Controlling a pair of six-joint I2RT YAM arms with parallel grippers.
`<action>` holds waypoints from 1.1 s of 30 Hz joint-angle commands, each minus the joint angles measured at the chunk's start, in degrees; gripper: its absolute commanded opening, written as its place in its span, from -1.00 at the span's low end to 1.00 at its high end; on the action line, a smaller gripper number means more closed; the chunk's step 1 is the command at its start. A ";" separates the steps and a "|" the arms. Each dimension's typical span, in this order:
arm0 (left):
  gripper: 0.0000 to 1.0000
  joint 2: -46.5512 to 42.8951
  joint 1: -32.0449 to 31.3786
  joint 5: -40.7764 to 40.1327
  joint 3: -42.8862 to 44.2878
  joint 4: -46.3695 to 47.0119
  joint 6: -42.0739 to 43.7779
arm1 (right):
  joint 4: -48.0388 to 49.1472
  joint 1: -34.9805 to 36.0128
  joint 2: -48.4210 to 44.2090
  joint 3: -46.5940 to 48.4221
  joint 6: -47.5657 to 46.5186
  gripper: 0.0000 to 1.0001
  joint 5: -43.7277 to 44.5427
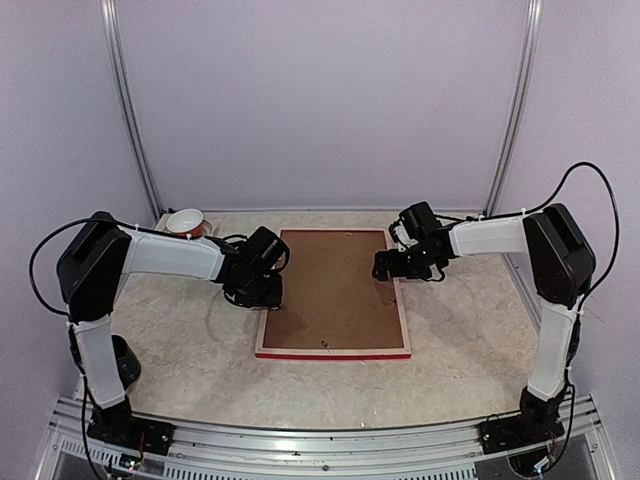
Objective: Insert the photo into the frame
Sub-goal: Press the fastener onto the backboard.
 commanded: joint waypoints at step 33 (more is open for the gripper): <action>-0.26 -0.60 -0.53 2.19 -0.96 0.83 1.15 | 0.38 0.18 1.35 0.21 -0.09 0.98 0.28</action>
